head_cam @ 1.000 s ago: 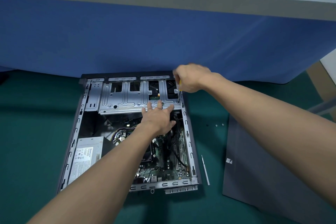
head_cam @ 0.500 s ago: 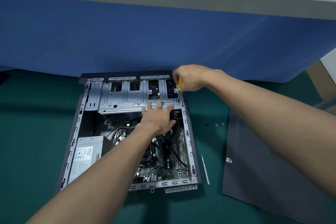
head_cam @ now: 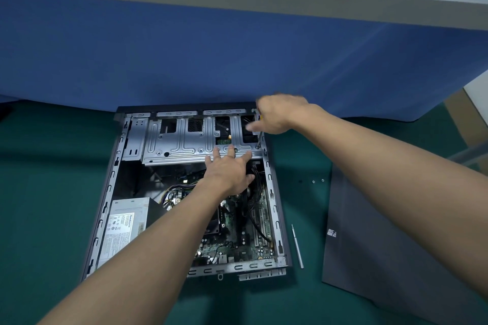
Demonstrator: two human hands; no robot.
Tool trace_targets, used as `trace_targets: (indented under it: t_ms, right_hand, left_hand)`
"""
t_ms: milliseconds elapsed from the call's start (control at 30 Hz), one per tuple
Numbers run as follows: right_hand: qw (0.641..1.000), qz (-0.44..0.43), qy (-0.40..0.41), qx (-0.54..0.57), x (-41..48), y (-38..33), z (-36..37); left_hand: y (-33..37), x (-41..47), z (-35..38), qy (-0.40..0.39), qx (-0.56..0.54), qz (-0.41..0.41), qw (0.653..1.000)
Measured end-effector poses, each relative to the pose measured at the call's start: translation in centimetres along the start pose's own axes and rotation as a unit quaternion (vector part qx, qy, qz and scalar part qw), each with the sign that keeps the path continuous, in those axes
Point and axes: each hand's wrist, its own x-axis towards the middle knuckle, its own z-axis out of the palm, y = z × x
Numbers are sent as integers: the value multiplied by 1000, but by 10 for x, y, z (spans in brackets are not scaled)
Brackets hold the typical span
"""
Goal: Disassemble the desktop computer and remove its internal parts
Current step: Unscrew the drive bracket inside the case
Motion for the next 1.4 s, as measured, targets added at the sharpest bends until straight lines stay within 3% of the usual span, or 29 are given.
trace_targets:
  t_ms: [100,200,333,500,633,800,967,1167,1300,1400]
  right_hand:
    - [998,15,55,-8,0,-2,4]
    - [999,-10,25,34,-1,-1,1]
    - [999,-11,18,39,2,3,0]
    - [996,-12,84,24,4,3,8]
    - [993,-31,63,95,8,8,7]
    - [995,15,95,40,12,14,10]
    - [990,-63,62,111,11,15,6]
    - [991,-58,116,42,12,18,11]
    - [981,-144,97,93,10,23,11]
    - [976,-153,85,132,6,29,8]
  left_hand:
    - [-2,1,1,3,1,1,1000]
    - [-1,0,6,31,7,6,999]
    - [-4,-1,13,157,30,27,987]
    - [-4,8,10,273,-66,46,959]
    - [3,20,5,266,-160,40,950]
    - [8,33,3,271,-176,15,946]
    - [12,41,6,275,-180,6,944]
    - [14,46,13,310,-227,-10,923]
    - [14,49,12,309,-251,-25,917]
    - [15,50,11,308,-252,-29,917]
